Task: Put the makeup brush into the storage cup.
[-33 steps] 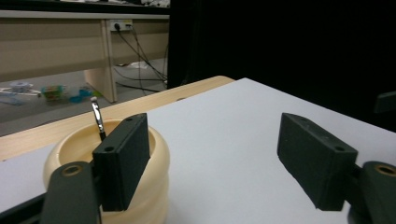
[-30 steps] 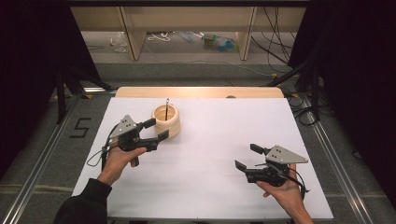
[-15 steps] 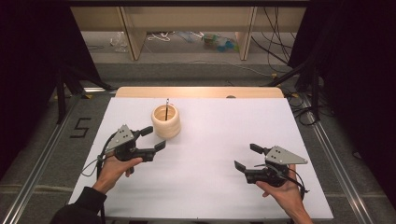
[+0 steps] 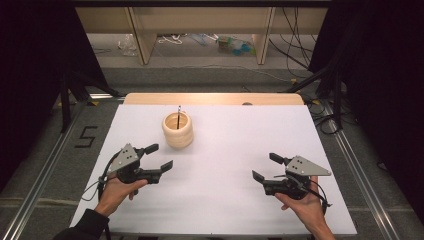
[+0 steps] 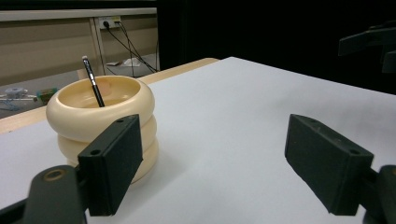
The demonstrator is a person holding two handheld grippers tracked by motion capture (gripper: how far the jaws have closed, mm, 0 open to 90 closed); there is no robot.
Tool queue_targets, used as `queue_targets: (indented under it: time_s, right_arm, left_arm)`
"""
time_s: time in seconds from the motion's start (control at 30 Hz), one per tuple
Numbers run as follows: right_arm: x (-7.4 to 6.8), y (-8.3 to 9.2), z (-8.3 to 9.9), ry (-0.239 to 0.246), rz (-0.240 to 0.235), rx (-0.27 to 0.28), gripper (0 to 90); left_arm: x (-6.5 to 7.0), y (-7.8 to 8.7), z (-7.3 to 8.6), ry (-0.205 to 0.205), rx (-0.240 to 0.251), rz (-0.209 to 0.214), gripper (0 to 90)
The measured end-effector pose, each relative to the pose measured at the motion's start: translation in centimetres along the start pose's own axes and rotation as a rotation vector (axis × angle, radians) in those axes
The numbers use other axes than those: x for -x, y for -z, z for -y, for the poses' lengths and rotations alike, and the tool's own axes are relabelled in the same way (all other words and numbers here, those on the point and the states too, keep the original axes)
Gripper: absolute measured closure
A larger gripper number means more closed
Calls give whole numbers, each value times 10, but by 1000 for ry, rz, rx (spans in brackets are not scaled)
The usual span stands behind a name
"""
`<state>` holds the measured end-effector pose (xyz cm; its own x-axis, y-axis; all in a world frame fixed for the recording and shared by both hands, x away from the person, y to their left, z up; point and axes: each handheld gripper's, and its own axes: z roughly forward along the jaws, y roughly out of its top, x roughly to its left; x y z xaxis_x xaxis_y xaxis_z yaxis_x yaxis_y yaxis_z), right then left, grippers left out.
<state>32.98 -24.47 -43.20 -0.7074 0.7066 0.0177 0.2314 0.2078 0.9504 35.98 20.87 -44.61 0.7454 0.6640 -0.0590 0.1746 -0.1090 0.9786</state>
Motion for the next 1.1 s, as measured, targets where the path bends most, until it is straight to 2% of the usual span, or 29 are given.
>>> queue_targets:
  time_s: [0.17,0.23,0.37,0.4,0.5,0.53,0.6,0.67,0.7,0.73,0.8,0.9,0.93,1.1]
  right_arm:
    - [0,1,0,-5,6,2,163]
    - [1,0,0,3,12,9,163]
    - [1,-1,1,-7,-2,16,161]
    - [1,0,1,-3,3,1,162]
    - [1,0,2,-17,3,14,160]
    - [1,1,2,-21,13,0,159]
    - [1,2,2,-23,5,22,159]
    - [1,3,1,-20,10,9,160]
    - [0,2,2,-25,7,34,160]
    - [1,4,2,-19,10,6,159]
    - [0,3,2,-20,12,16,160]
    - [0,5,2,-21,21,10,160]
    - [-1,5,2,-21,18,22,160]
    - [-4,6,3,-17,9,21,160]
  left_arm:
    - [2,5,2,-4,10,-5,193]
    - [4,6,3,7,16,-9,192]
    - [8,9,3,-5,22,-5,184]
    - [9,9,4,-3,31,-2,184]
    - [10,11,4,-1,30,-7,175]
    - [10,12,5,-5,32,-8,175]
    - [11,14,5,1,27,-11,174]
    - [12,15,6,3,28,-11,174]
    - [12,16,6,-1,27,-9,174]
    - [12,16,7,-22,26,-5,174]
    - [13,18,7,-23,12,-15,174]
    - [13,18,8,-16,6,-19,174]
    - [14,19,9,-5,4,-23,174]
    - [16,21,10,-1,4,-32,174]
